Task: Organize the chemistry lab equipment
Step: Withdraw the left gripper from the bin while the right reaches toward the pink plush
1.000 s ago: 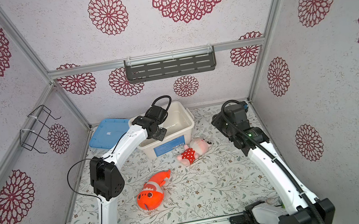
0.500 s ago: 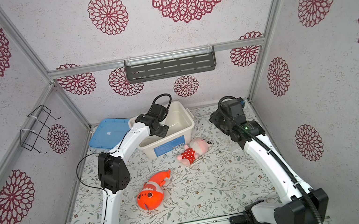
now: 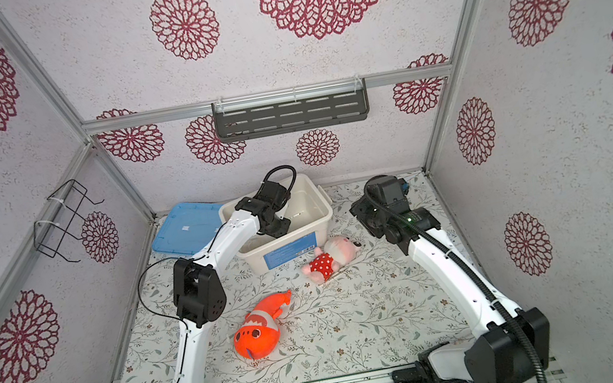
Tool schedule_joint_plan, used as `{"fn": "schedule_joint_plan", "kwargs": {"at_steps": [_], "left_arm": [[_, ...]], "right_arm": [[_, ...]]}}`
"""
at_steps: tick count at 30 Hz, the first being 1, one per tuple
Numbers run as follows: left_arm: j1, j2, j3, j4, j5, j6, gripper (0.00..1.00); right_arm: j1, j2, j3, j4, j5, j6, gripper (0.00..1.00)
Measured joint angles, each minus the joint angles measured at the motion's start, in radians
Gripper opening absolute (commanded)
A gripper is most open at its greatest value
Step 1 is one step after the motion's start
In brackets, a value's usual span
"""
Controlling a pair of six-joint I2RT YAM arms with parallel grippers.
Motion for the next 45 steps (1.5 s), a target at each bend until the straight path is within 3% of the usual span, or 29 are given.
{"fn": "schedule_joint_plan", "kwargs": {"at_steps": [7,10,20,26,31,37,45], "left_arm": [[0.000,-0.002,0.138,-0.128,-0.035,-0.030,0.50],[0.000,-0.079,0.168,-0.137,-0.027,-0.068,0.50],[0.002,-0.558,0.013,-0.097,-0.029,-0.167,0.52],[0.014,-0.690,-0.183,-0.105,-0.024,-0.225,0.52],[0.080,-0.802,-0.420,-0.110,0.039,-0.272,0.48],[0.181,-0.925,-0.549,-0.119,0.093,-0.299,0.47],[0.216,-1.060,-0.697,-0.117,0.112,-0.318,0.45]], "right_arm": [[0.065,0.061,0.006,-0.045,0.006,0.085,0.55],[0.086,0.079,0.006,-0.063,-0.009,0.125,0.55],[0.166,0.090,-0.138,-0.084,-0.027,0.319,0.47],[0.179,0.092,-0.262,-0.094,-0.027,0.364,0.44],[0.187,0.137,-0.301,-0.020,-0.048,0.386,0.41],[0.209,0.228,-0.374,0.117,-0.076,0.449,0.35],[0.162,0.317,-0.346,0.192,-0.072,0.452,0.28]]}}
